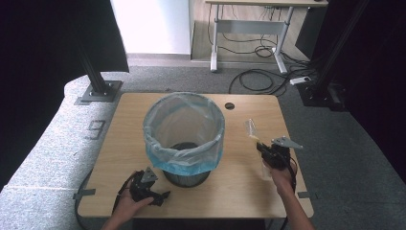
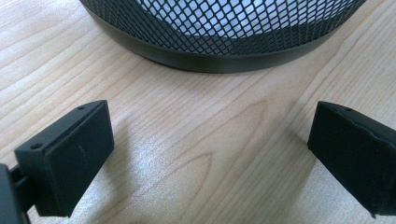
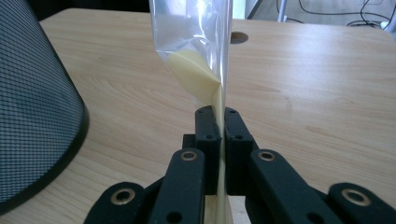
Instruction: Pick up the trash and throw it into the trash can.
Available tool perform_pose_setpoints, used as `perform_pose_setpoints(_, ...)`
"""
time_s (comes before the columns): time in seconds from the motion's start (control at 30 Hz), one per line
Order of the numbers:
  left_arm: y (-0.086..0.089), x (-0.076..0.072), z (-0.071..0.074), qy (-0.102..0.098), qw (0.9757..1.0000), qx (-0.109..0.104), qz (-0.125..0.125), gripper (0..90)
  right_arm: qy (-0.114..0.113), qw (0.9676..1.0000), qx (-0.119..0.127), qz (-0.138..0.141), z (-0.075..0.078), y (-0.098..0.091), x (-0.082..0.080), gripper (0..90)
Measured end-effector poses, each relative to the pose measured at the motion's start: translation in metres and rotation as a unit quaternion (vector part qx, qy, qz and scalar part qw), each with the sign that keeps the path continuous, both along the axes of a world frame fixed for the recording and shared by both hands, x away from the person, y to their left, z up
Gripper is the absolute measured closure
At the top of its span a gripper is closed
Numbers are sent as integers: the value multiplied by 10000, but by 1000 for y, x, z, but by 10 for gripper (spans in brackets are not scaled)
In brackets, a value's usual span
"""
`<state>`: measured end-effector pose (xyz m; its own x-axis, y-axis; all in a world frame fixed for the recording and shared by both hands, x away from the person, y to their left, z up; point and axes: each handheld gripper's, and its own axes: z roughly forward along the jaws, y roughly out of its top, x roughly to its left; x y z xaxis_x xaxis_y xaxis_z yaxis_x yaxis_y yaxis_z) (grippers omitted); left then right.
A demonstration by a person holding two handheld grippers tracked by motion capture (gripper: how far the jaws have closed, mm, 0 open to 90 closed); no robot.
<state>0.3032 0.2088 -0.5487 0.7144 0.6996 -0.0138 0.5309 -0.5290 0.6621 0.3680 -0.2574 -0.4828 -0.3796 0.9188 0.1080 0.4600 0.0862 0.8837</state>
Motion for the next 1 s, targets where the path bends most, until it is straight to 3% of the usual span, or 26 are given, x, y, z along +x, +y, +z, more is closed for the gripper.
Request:
perform_pose_setpoints(0.53, 0, 0, 0, 1, 10000, -1, -1, 1, -373, 9989, 280, 17, 25, -8, -9, 869)
perform_pose_setpoints(1.0, 0, 0, 0, 2, 10000, -1, -1, 1, -538, 9978, 369, 134, 39, -6, -14, 869)
